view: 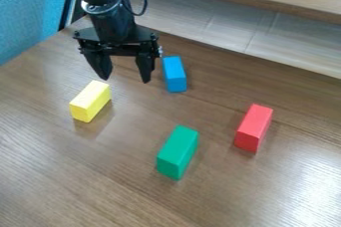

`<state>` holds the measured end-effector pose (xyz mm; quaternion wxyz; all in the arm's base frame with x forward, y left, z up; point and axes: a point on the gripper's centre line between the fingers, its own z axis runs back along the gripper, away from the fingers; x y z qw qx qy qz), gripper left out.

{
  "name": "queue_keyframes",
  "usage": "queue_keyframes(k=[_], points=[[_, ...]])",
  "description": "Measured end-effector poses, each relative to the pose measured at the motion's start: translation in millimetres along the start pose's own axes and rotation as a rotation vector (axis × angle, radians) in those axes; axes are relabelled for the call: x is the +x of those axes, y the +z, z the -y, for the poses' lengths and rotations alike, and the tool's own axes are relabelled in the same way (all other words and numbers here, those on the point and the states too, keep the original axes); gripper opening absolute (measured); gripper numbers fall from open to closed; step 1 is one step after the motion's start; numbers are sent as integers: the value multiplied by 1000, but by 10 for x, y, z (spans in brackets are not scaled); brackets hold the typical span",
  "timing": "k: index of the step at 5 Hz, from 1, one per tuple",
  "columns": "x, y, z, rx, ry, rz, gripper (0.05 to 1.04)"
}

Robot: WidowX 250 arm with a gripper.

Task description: Put the gree rectangle on the top of yellow rectangle

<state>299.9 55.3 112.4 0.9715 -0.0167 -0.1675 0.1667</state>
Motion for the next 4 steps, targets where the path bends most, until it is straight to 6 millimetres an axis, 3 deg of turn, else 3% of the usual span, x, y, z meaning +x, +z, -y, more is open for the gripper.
queue_keyframes(k=[2,4], points=[[-108,-173,79,19,-36,-60,1000],[-312,-264,375,16,-130,-79,999]])
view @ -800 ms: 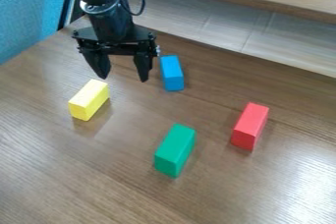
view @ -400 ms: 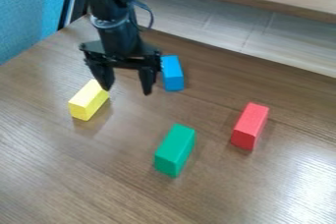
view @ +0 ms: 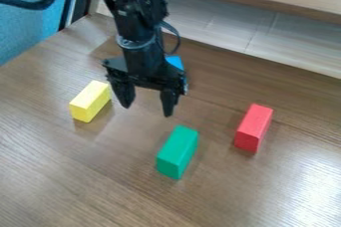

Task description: Put the gree rectangle on the top of yellow rectangle

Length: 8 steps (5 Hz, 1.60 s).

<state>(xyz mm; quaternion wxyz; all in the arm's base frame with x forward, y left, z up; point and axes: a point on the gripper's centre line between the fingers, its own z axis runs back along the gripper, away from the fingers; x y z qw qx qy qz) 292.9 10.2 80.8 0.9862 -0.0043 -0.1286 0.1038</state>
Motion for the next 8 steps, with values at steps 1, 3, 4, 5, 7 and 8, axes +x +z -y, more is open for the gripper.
queue_keyframes(k=[1,3,4,5,7,8], points=[[-134,-59,198,-2,-61,-9,999],[-284,-100,415,-31,-99,5,1000],[-335,-149,466,-42,-102,-2,999],[-390,-242,489,-34,-99,-23,999],[-438,-353,462,-14,-75,-38,684],[-435,-346,435,-9,-61,-45,579]])
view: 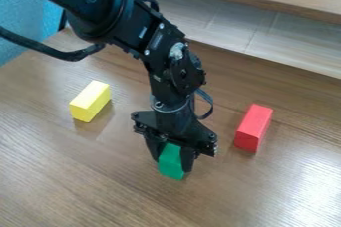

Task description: Put the gree rectangle on the top of yellow rectangle

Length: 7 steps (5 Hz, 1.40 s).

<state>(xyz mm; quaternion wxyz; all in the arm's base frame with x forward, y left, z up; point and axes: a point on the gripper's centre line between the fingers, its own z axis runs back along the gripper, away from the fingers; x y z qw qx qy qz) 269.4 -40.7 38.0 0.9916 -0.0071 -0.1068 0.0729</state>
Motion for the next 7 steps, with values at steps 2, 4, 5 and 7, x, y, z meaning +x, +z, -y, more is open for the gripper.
queue_keyframes(k=[2,4,5,7], points=[[221,258,-440,15,120,51,578],[288,351,-1027,54,261,70,578],[347,429,-1295,63,324,93,578],[407,504,-1398,55,350,108,578]])
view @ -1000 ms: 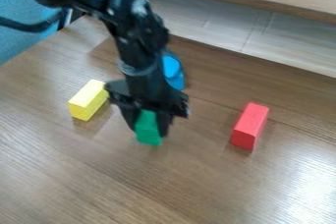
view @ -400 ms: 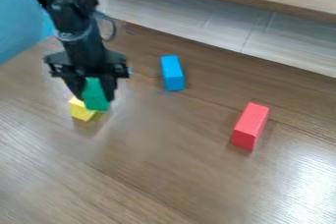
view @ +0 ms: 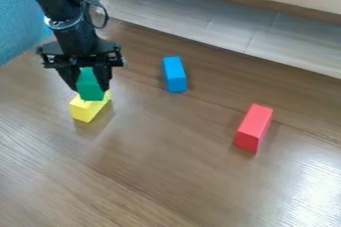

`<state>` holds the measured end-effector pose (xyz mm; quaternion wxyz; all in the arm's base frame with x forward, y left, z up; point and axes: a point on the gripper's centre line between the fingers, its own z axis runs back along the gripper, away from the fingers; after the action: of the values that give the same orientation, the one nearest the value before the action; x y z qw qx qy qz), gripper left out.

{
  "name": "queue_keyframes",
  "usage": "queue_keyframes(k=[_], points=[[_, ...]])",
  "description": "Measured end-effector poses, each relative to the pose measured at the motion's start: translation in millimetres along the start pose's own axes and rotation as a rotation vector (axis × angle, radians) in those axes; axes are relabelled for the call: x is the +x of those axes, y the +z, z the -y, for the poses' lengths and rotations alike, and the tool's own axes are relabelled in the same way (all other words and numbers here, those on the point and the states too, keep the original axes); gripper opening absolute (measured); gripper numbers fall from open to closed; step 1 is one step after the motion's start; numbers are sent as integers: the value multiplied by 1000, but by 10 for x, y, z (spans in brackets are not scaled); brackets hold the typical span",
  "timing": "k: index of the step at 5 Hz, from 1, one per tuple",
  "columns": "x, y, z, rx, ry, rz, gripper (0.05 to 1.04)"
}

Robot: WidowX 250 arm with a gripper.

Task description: Put the gree rectangle on the top of yellow rectangle

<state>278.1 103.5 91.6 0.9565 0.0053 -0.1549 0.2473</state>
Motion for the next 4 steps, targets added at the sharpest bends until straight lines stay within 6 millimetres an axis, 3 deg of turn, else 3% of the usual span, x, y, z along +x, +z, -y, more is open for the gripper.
queue_keyframes(k=[4], points=[[-11,-217,-143,30,32,-48,578]])
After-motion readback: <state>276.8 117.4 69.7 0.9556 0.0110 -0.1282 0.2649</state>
